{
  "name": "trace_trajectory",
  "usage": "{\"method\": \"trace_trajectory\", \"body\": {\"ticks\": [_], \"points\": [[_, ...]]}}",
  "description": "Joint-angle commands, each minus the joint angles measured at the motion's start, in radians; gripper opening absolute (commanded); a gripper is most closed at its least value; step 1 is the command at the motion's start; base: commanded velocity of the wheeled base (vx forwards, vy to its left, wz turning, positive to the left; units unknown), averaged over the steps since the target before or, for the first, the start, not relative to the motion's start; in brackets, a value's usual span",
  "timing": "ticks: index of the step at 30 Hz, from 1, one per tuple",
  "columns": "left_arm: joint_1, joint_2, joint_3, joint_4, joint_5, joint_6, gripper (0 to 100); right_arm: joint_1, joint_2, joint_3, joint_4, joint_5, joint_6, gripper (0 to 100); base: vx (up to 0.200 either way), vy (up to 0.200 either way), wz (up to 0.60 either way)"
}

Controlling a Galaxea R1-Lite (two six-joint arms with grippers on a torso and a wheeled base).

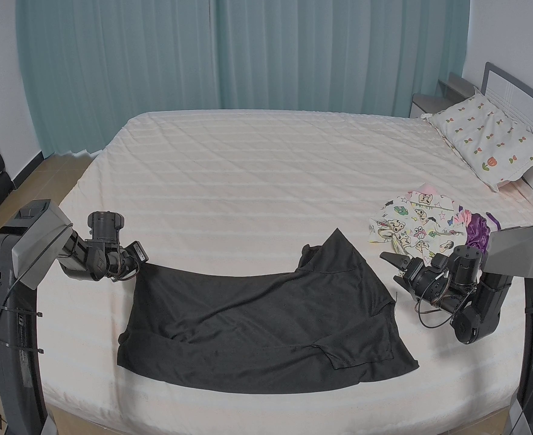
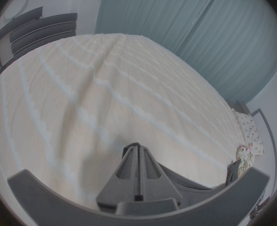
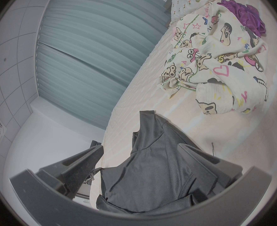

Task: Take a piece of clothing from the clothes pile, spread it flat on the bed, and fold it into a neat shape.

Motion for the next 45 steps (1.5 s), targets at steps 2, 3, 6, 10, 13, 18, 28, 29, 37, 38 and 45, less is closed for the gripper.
{"method": "trace_trajectory", "body": {"ticks": [2,3,6,10,13,18,28,29,37,38,45], "points": [[0.014,0.050,-0.088,0.000,0.006,-0.012,0,0.000,0.004,-0.001,0.000,0.000,0.000,100,0.000,0.000,0.00],[0.014,0.056,-0.094,0.000,0.005,-0.012,0,0.000,0.004,-0.003,0.000,0.000,0.000,100,0.000,0.000,0.00],[0.015,0.081,-0.114,0.002,0.005,-0.012,0,0.000,0.004,-0.001,0.000,0.000,0.000,100,0.000,0.000,0.00],[0.014,0.105,-0.135,0.003,0.005,-0.012,0,0.002,0.007,-0.003,0.000,-0.001,0.000,100,0.000,0.000,0.00],[0.014,0.115,-0.152,0.002,0.005,-0.013,100,0.002,0.007,-0.001,0.000,0.000,0.000,100,0.000,0.000,0.00],[0.021,0.099,-0.152,0.005,0.002,-0.083,100,0.002,0.007,0.002,0.000,-0.001,0.000,100,0.000,0.000,0.00],[0.067,-0.114,0.110,0.022,-0.130,-0.138,100,0.002,0.006,0.013,-0.002,-0.003,-0.001,100,0.000,0.000,0.00],[0.067,-0.134,0.147,0.017,-0.143,-0.138,100,0.002,0.004,0.016,-0.002,-0.001,-0.001,100,0.000,0.000,0.00],[0.055,-0.185,0.296,-0.073,-0.222,-0.107,100,0.013,0.007,0.019,-0.002,-0.003,-0.001,100,-0.150,0.000,0.00],[0.050,-0.182,0.293,-0.083,-0.221,-0.107,100,0.016,0.007,0.020,-0.002,-0.004,-0.001,100,0.000,0.000,0.00],[0.038,-0.091,0.164,-0.079,-0.186,-0.127,100,0.017,0.007,0.024,-0.002,-0.006,-0.003,100,0.000,0.000,0.00]]}}
